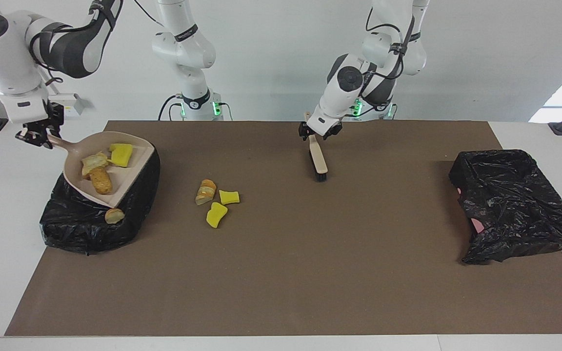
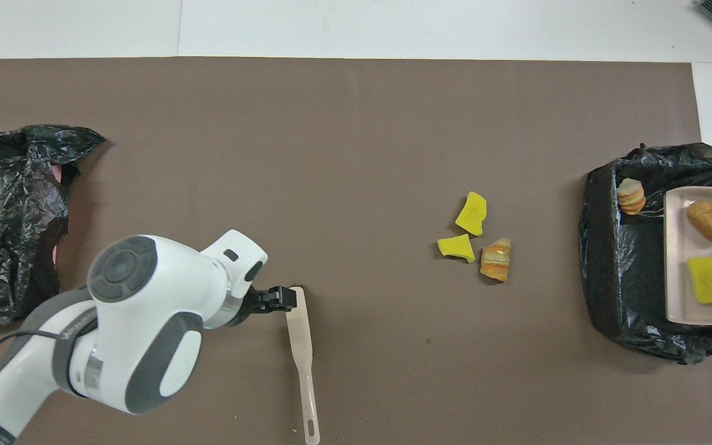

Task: Sweep and dump trash in bin
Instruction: 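Tip the dustpan over the trash bag with the right gripper, then return the dustpan to the table center and release it with the right gripper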

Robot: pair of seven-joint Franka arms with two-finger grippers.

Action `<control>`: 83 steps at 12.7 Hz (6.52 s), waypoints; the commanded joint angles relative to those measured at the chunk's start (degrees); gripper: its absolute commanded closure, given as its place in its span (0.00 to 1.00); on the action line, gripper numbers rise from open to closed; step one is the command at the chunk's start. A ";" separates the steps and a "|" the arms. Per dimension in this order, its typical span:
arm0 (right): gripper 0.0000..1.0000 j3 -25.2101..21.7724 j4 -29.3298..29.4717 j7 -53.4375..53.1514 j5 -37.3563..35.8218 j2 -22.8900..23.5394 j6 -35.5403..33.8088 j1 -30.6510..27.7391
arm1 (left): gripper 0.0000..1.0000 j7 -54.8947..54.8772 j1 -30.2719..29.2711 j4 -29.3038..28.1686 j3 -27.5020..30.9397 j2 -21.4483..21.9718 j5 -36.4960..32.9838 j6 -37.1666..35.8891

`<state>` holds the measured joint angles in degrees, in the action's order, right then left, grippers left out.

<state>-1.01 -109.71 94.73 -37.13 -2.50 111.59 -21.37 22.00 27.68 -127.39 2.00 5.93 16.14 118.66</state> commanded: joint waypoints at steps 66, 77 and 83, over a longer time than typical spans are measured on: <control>0.00 13.49 26.92 -129.09 38.36 32.31 0.57 45.63 | 0.00 -24.55 -24.52 27.54 -0.50 -3.47 -16.05 -25.23; 0.00 14.72 3.15 -125.75 44.58 7.01 -4.58 51.67 | 0.00 -24.55 -24.52 27.54 -0.59 -3.47 -16.05 -25.23; 0.00 14.72 -12.97 -130.15 46.54 5.84 10.28 61.97 | 0.00 -24.20 -23.56 27.46 -0.85 -3.47 -15.35 -24.97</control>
<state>13.97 -117.72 -35.24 8.09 4.71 116.92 40.33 -2.30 3.40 -98.19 1.54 1.04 1.24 92.34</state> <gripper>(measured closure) 0.000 0.000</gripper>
